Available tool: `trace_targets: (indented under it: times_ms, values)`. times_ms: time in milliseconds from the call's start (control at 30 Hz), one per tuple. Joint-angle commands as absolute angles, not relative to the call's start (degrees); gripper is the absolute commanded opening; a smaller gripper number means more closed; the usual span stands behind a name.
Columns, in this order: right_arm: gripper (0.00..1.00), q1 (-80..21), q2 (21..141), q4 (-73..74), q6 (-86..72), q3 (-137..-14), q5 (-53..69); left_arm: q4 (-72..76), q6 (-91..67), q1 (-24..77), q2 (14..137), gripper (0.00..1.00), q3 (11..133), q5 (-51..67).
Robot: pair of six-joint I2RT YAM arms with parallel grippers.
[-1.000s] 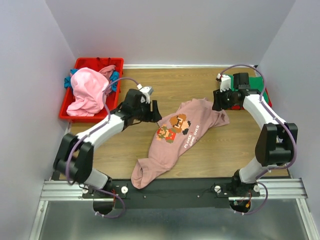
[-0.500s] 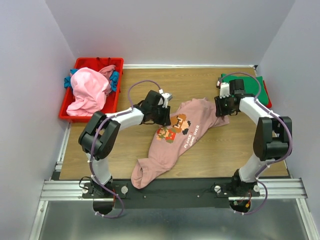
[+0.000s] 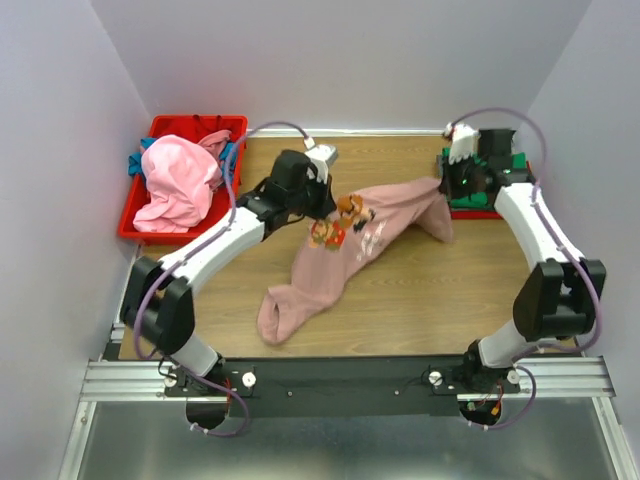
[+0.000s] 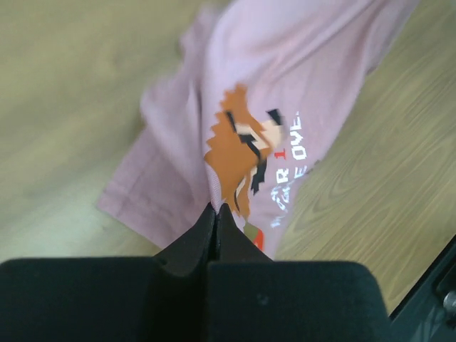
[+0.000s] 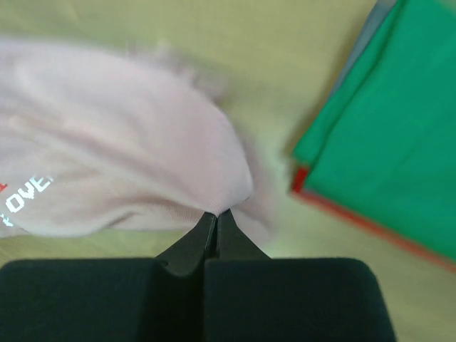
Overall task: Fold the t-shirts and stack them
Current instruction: Flatten the tshirt out
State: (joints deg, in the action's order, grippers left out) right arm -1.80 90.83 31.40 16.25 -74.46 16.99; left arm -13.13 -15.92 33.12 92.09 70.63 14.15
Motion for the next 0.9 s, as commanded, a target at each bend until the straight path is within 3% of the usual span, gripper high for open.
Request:
trace_targets:
  times_ms: [0,167,300,533,567,600,667,867]
  values:
    - [0.0,-1.6,85.7,33.6,19.7,-87.6,21.8,-13.0,-12.8,32.9,80.2,0.0,76.6,7.7]
    - [0.0,-1.6,79.5,35.3,20.3,-93.4,26.9,-14.4,-12.0,33.3,70.1,0.0,80.1,12.1]
    - [0.0,-1.6,71.6,36.0,24.7,-82.9,27.3,-15.6,-14.6,36.0,67.5,0.0,76.8,22.1]
    - [0.0,-1.5,62.8,36.4,30.7,-54.3,16.6,-7.0,-28.8,59.7,72.0,0.02,54.2,22.3]
    - [0.0,-1.5,62.1,36.3,30.7,-51.0,16.4,-5.7,-30.6,62.0,73.6,0.11,50.4,21.3]
    - [0.0,-1.5,61.4,36.3,30.1,-49.7,15.8,-5.6,-33.1,66.3,76.2,0.28,49.1,19.6]
    - [0.0,-1.4,60.9,36.0,29.2,-47.4,14.7,-6.2,-35.8,69.2,76.3,0.46,46.2,13.2]
    - [0.0,-1.4,62.4,34.6,28.0,-45.9,14.1,-12.3,-37.2,68.3,64.8,0.68,45.9,-6.8]
